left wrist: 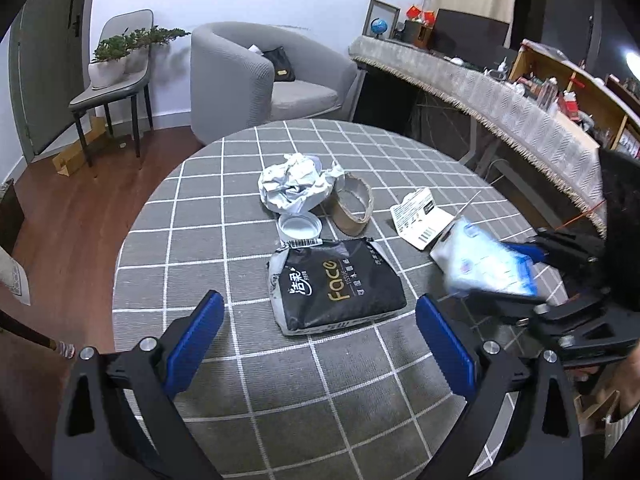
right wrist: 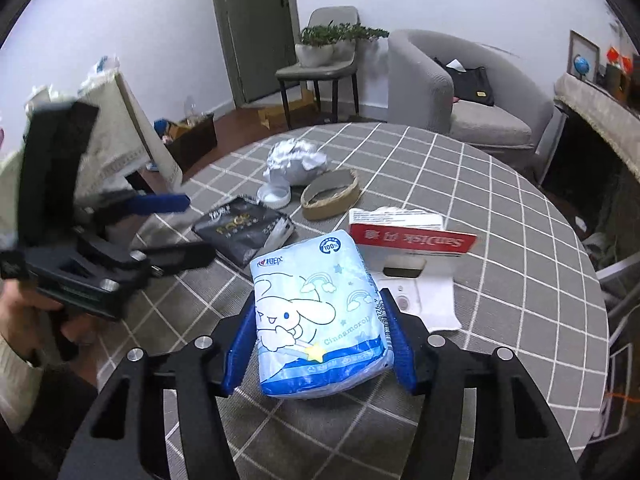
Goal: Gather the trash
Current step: 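Grasp the black Face tissue pack with the left gripper while the right grasps the blue cartoon pack, then carry the Face pack over the bin and open the left gripper while the right carries the blue pack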
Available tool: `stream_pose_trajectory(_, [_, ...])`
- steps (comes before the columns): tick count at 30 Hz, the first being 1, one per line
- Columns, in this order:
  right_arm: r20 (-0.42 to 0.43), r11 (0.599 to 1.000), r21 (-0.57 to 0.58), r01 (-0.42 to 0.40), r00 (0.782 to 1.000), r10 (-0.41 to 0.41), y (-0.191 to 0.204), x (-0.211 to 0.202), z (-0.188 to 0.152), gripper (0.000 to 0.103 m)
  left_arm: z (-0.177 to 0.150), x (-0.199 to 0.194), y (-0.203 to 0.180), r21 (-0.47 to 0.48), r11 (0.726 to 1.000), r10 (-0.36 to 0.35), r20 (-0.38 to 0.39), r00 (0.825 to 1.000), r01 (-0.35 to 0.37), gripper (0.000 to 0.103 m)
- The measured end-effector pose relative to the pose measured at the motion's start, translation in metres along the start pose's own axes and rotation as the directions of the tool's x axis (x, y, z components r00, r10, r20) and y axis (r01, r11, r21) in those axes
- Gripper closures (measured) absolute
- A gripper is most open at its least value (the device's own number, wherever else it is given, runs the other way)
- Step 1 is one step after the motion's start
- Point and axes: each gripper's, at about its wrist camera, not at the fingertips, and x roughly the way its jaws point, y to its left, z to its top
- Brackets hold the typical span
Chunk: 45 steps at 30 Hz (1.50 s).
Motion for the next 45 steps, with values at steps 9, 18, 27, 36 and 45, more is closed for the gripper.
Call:
stream_pose_trajectory(9, [0.076, 0.996, 0.088, -0.003, 0.997, -0.004, -0.023, -0.021, 0.002, 0.044, 0.002, 0.018, -0.016, 0.029, 0.998, 0.057, -0.044, 0.997, -0.055, 0.005])
stream_pose_trajectory(18, [0.116, 0.992, 0.125, 0.001, 0.993, -0.015, -0.021, -0.028, 0.002, 0.044, 0.009, 0.026, -0.014, -0.030, 0.994, 0.106, -0.073, 0.992, -0.108, 0.006])
stream_pose_trajectory(27, [0.181, 0.981, 0.191, 0.017, 0.982, -0.052, -0.023, -0.039, 0.006, 0.044, 0.007, 0.021, -0.010, -0.060, 0.993, 0.095, -0.054, 0.994, -0.098, 0.026])
stream_pose_trajectory(36, [0.178, 0.984, 0.180, 0.010, 0.983, -0.043, -0.006, -0.033, 0.011, 0.044, 0.004, -0.001, 0.002, -0.059, 0.992, 0.115, -0.009, 0.993, -0.115, 0.027])
stream_pose_trajectory(45, [0.187, 0.986, 0.166, -0.007, 0.982, -0.024, 0.013, -0.029, 0.023, 0.044, -0.004, -0.023, 0.016, -0.048, 0.991, 0.126, 0.045, 0.991, -0.124, 0.027])
